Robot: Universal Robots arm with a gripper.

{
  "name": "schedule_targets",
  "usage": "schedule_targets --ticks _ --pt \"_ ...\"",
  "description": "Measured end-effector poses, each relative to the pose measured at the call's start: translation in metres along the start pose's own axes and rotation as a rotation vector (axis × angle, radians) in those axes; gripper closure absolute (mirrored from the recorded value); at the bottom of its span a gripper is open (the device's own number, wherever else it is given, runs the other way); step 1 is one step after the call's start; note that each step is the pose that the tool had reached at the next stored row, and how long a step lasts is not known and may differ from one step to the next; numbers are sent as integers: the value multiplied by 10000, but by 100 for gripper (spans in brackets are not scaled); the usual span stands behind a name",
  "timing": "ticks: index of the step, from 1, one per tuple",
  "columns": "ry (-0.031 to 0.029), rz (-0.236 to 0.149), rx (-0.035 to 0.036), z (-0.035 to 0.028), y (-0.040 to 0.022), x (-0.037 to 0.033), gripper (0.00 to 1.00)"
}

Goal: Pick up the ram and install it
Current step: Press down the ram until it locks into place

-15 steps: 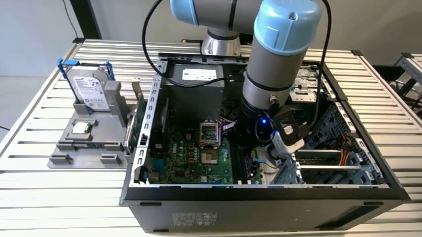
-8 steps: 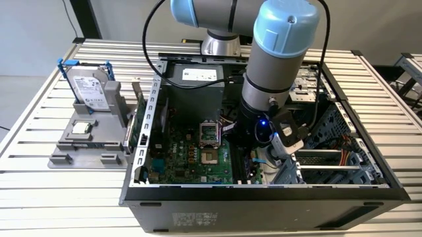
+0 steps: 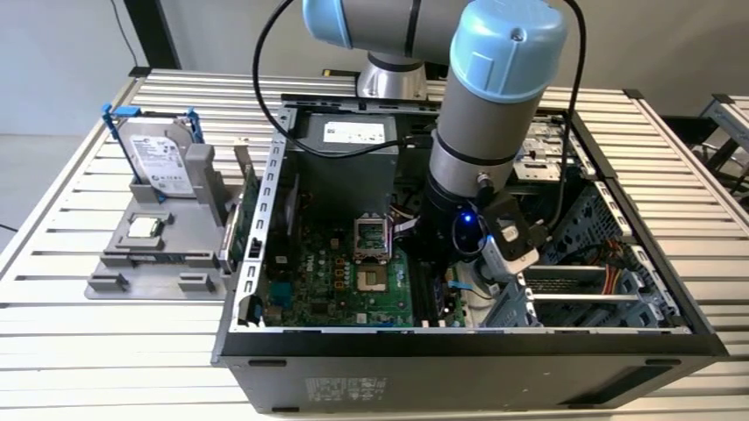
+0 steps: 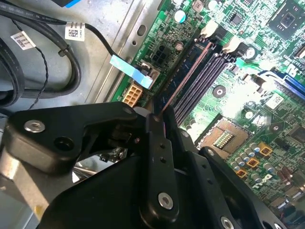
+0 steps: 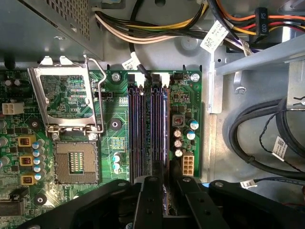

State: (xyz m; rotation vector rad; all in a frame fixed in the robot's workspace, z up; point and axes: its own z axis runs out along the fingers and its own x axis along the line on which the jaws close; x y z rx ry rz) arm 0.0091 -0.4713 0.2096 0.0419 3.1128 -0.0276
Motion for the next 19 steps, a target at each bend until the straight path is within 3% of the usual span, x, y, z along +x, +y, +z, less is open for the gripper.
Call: schedule_targets --ticks 2,4,11,18,19 --pt "8 -1 -8 -6 0 -1 0" --pt "13 10 -57 -52 -2 -2 0" --pt "14 20 -57 -358 -7 -10 0" --pt "14 20 -58 -381 -7 -11 0" --pt "15 20 -58 -382 -7 -11 100"
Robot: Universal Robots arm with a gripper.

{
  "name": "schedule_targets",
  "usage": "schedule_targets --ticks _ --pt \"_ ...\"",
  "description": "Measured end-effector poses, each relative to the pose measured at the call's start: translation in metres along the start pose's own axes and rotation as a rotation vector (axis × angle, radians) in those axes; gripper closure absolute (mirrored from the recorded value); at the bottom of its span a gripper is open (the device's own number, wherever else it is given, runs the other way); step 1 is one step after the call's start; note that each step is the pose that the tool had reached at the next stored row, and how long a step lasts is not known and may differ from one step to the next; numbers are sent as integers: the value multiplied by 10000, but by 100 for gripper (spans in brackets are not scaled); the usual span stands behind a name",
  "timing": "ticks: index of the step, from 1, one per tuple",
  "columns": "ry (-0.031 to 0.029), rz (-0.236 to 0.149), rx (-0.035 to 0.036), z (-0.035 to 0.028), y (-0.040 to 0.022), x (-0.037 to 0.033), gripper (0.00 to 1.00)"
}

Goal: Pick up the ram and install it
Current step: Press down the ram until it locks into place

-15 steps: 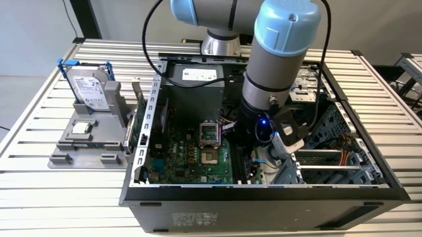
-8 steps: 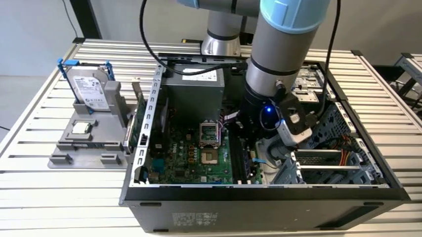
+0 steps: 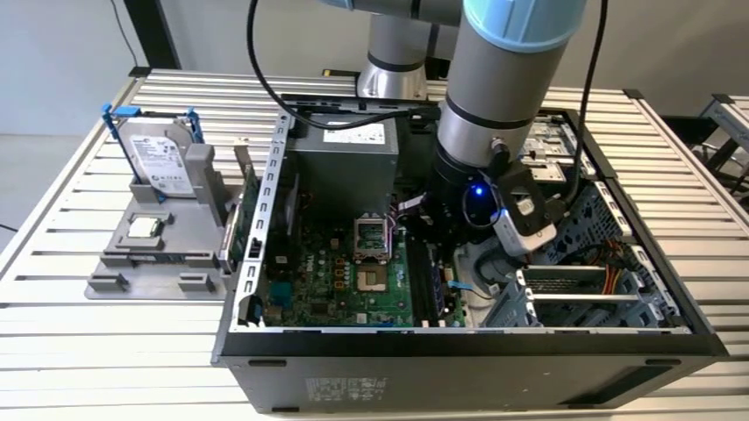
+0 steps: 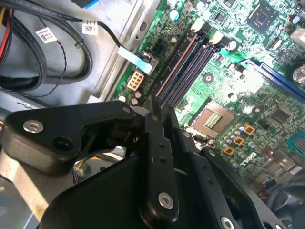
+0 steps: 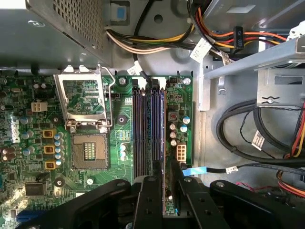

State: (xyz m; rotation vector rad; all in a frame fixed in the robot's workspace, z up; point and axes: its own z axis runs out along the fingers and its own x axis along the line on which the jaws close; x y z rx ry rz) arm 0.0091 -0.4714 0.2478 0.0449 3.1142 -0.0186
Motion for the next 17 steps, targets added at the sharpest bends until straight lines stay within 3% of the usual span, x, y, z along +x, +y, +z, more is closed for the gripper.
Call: schedule_targets --ticks 17 --pt "-1 -45 -1 -13 0 0 100"
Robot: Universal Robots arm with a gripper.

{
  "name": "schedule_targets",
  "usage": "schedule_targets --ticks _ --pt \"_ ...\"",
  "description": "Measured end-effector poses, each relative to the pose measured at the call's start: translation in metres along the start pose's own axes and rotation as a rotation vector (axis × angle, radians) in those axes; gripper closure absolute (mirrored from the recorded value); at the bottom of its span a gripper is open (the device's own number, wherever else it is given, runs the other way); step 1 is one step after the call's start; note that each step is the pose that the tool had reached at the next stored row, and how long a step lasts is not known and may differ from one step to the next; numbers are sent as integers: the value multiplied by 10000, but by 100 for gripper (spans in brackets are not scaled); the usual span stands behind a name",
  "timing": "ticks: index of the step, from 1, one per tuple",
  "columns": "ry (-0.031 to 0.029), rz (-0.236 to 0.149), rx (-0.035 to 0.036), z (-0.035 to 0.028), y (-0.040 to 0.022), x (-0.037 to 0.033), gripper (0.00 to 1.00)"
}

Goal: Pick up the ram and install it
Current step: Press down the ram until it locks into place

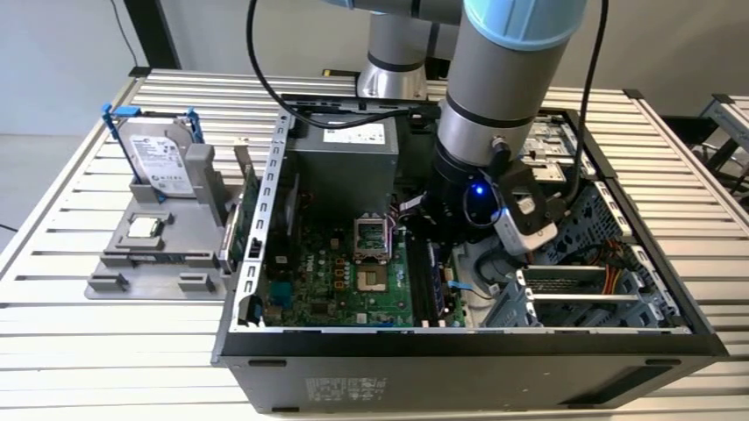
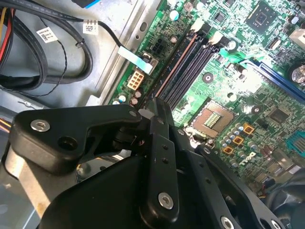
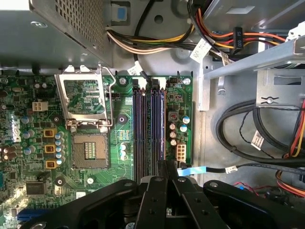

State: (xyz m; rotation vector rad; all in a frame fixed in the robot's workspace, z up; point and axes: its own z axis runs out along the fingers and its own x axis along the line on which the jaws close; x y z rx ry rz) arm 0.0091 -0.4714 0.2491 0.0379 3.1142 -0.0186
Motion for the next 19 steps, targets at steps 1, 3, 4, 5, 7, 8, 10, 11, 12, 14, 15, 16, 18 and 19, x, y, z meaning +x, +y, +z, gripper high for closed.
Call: schedule_targets --ticks 1,3,4,5,7,8,10,11,12,14,15,16,18,19 --pt "0 -18 -1 0 0 0 100" --pt "0 -78 -2 0 0 0 100" --pt "-1 -125 -4 0 0 0 100" --pt "-2 -182 -5 0 0 0 100" --pt "-4 -361 -9 0 0 0 100" --pt "-5 -485 -12 0 0 0 100" --pt "-8 -780 -20 -1 0 0 100" --pt "-11 -943 -25 0 0 0 100" --pt "-13 -1128 -30 0 0 0 100" --pt "-17 -1474 -40 0 0 1 100" --pt "-19 -1676 -45 0 0 1 100" --pt "-21 -1856 -50 0 0 1 100" --pt "-26 -2228 -60 0 0 0 100" --pt "-28 -2407 -65 0 0 0 100"
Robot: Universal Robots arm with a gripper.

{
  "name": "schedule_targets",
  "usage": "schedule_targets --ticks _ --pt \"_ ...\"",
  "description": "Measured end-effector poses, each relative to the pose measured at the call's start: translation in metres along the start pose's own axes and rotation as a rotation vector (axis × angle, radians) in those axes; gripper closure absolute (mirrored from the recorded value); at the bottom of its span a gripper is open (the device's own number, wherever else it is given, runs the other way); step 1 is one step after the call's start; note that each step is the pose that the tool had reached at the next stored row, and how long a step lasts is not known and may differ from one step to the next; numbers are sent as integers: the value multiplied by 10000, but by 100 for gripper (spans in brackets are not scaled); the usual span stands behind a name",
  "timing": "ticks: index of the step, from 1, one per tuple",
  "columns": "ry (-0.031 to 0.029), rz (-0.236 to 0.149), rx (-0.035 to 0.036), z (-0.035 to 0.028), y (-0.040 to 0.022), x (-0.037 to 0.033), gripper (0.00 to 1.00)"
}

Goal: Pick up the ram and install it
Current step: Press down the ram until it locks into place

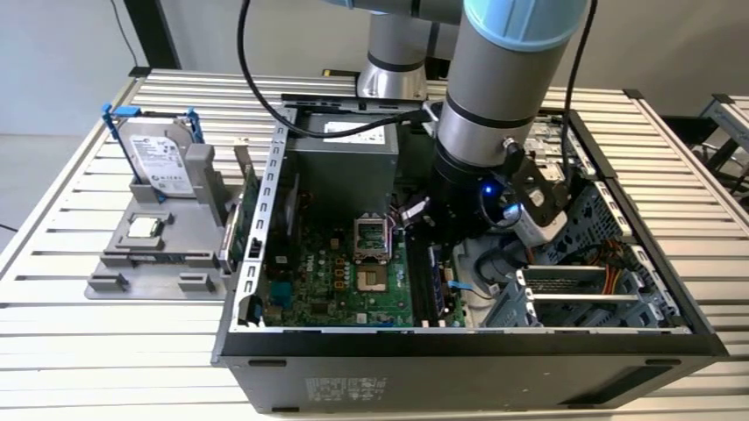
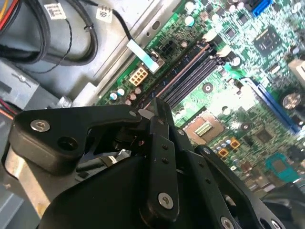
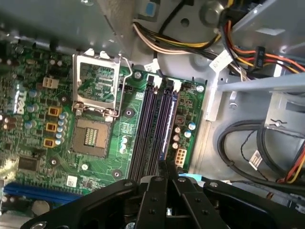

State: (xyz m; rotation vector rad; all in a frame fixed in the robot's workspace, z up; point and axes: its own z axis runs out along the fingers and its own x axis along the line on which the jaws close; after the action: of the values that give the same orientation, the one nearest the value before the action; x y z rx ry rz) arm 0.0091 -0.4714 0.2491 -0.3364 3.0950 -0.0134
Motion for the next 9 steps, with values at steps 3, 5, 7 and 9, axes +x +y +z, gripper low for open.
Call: schedule_targets --ticks 3,5,7,9 --pt "-6 -538 -15 0 0 0 100" --pt "-10 -909 -25 0 0 0 100" --pt "-15 -1270 -36 0 0 0 100" --pt "-19 -1641 -45 0 0 0 100"
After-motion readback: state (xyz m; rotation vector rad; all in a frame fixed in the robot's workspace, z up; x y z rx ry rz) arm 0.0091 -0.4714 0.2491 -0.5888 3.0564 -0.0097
